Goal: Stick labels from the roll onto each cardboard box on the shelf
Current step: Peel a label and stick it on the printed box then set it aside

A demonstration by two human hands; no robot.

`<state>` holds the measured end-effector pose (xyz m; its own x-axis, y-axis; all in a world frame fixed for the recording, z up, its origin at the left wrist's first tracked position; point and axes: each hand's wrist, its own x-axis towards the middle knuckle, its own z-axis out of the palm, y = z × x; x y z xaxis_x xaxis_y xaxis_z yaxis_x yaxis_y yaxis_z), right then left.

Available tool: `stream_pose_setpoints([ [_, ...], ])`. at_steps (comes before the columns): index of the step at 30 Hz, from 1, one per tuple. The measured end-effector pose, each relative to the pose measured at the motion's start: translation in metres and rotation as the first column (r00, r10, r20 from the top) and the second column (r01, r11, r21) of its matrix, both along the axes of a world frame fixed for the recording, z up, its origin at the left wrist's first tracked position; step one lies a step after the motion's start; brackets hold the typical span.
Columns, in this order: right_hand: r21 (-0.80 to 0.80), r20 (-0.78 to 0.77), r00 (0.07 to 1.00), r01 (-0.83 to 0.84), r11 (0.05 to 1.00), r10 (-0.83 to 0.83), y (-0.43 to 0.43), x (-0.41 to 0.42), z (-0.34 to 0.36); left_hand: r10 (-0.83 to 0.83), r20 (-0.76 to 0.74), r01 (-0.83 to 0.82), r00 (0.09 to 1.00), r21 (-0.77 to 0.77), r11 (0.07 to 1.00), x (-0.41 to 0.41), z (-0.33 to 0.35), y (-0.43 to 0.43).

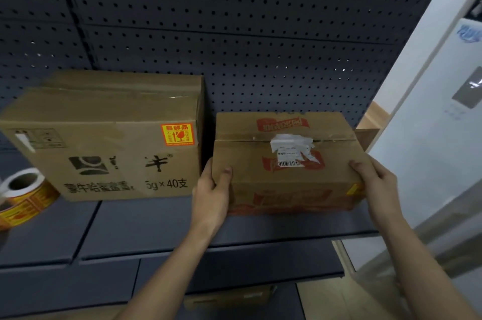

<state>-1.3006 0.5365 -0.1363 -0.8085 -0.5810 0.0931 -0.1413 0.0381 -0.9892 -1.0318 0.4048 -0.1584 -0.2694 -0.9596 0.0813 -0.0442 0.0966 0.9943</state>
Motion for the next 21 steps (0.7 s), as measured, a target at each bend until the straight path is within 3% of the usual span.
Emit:
stream_pose_setpoints([
  [9, -0.001, 0.029, 0.997, -0.077, 0.997, 0.077, -0.018, -0.02, -0.009, 0.049, 0.041, -0.05, 0.998, 0.018, 0.999, -0.017, -0.001, -0.016],
  [21, -0.008, -0.062, 0.982, -0.178, 0.984, 0.177, -0.027, -0.038, -0.015, 0.158, 0.032, -0.161, 0.987, 0.107, 0.981, -0.033, 0.007, -0.021],
])
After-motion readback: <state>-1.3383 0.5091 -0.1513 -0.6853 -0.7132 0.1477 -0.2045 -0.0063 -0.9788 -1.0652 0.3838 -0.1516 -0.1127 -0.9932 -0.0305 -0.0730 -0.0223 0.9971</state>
